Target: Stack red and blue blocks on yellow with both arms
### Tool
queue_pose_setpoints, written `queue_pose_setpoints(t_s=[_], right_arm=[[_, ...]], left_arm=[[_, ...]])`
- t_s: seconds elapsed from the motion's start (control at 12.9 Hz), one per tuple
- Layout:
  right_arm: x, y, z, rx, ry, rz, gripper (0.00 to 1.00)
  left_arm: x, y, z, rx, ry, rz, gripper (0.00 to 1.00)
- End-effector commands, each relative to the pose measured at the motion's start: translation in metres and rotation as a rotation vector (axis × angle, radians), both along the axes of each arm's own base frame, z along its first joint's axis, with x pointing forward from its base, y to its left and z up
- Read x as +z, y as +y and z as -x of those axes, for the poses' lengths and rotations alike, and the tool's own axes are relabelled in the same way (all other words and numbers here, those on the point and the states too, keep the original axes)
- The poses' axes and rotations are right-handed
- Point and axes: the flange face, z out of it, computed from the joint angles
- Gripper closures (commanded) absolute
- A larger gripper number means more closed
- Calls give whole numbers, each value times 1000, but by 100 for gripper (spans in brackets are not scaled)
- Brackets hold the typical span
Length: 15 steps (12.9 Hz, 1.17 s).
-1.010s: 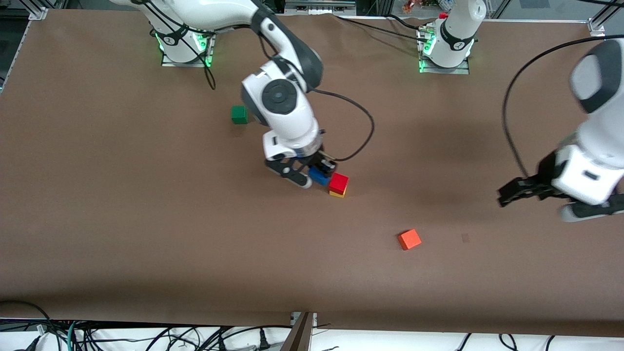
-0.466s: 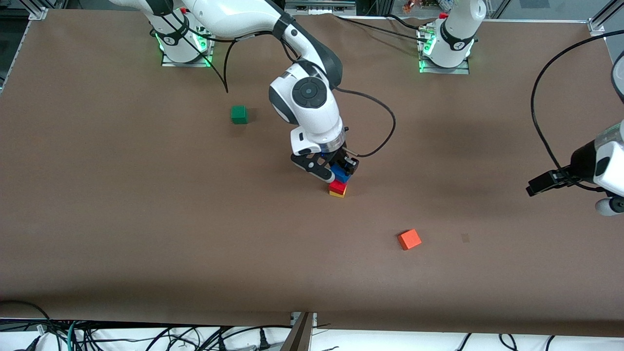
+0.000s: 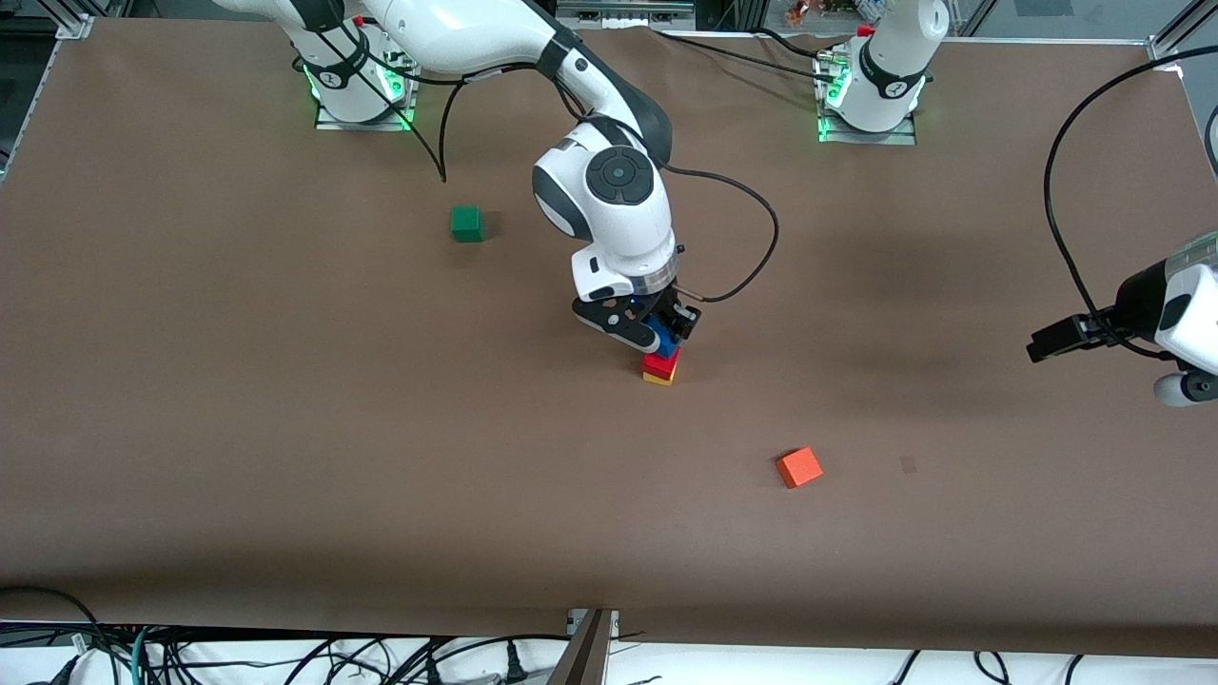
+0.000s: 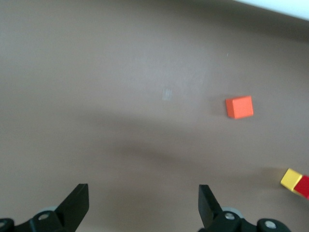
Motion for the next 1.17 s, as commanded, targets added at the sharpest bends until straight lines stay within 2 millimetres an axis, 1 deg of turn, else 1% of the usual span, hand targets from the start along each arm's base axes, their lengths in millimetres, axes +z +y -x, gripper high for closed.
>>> queue_pose_setpoints(t_s=[0.0,0.08,0.16,0.23,0.39,0.47,0.54,0.62,0.93,1.09], right_arm=[[-4,1,-7,17,-28,4,48],[-5,1,-7,17,-33,0,48],[-6,1,-8,15,-34,-1,48],[-8,1,-8,15,-33,0,48],[-10,2,-8,17,-34,-1,46],[-11,1,-9,14,-38,-5,45],[-12,2,-9,14,-39,-7,45],[-12,2,-10,13,-43,-10,43],[-12,-1,-13,9,-43,-9,30],[-11,-2,-14,11,-45,-9,17]], left_arm=[[16,2,30,-50,26,-12,0],[17,1,40,-52,31,-15,0],[13,2,44,-51,41,-15,0],[14,0,47,-52,38,-16,0],[9,-2,53,-54,35,-18,0],[6,-1,52,-51,41,-18,0],[4,5,48,-45,47,-16,0],[-1,5,46,-45,53,-15,0],[-2,6,45,-45,53,-13,0],[-2,6,45,-45,53,-13,0]])
